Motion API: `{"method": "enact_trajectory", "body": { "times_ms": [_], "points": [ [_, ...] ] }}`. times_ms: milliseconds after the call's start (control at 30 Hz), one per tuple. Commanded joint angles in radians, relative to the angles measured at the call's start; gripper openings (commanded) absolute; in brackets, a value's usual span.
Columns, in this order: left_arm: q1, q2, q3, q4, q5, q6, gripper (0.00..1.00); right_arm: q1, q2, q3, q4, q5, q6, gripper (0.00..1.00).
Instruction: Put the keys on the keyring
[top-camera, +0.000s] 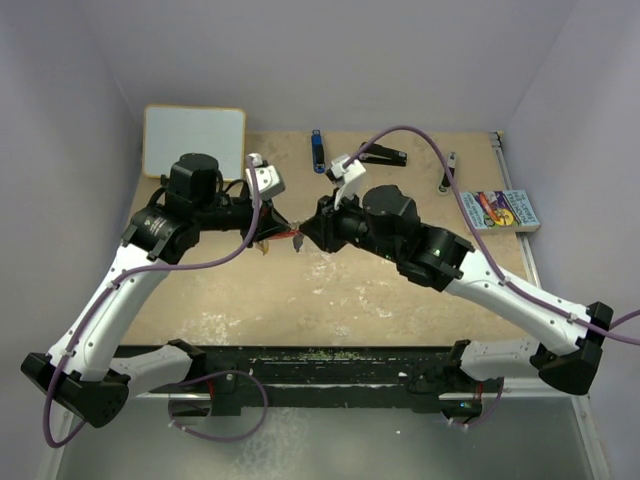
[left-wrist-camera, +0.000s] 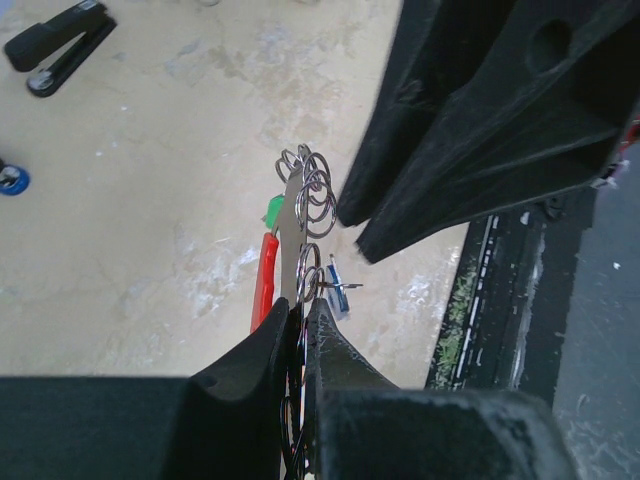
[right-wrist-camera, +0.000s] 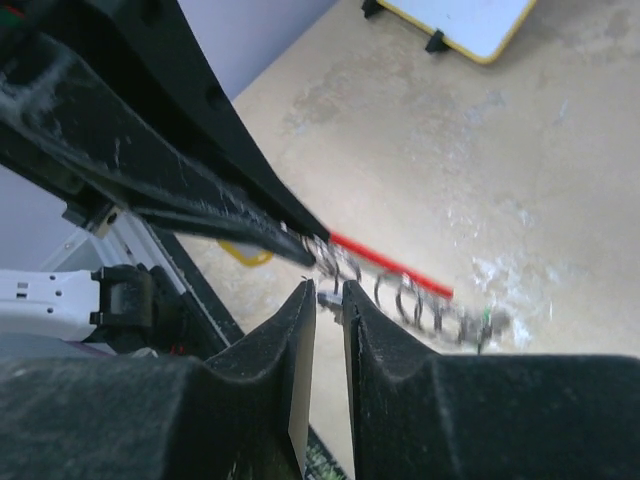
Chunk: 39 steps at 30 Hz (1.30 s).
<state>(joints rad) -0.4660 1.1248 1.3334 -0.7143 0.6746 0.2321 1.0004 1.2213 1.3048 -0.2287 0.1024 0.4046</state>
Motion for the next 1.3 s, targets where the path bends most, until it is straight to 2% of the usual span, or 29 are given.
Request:
{"method": "enact_trajectory", "body": {
  "times_ms": [0, 433, 900, 1267],
  "points": [
    [0.002, -0.004, 0.038, 0.034, 0.173, 0.045, 0.04, -0.002, 0.023, 0.090, 0.095, -0.101, -0.165, 0.22],
    [0.003, 0.013, 0.061, 0.003, 0.239, 0.087, 0.04, -0.002, 0.009, 0.112, 0.017, -0.161, -0.275, 0.25],
    [0.003, 0.010, 0.063, -0.017, 0.255, 0.112, 0.04, -0.002, 0.026, 0.097, -0.043, -0.145, -0.277, 0.20],
    [0.003, 0.013, 0.066, -0.022, 0.251, 0.123, 0.04, -0.002, 0.035, 0.091, -0.062, -0.159, -0.274, 0.22]
  ]
}}
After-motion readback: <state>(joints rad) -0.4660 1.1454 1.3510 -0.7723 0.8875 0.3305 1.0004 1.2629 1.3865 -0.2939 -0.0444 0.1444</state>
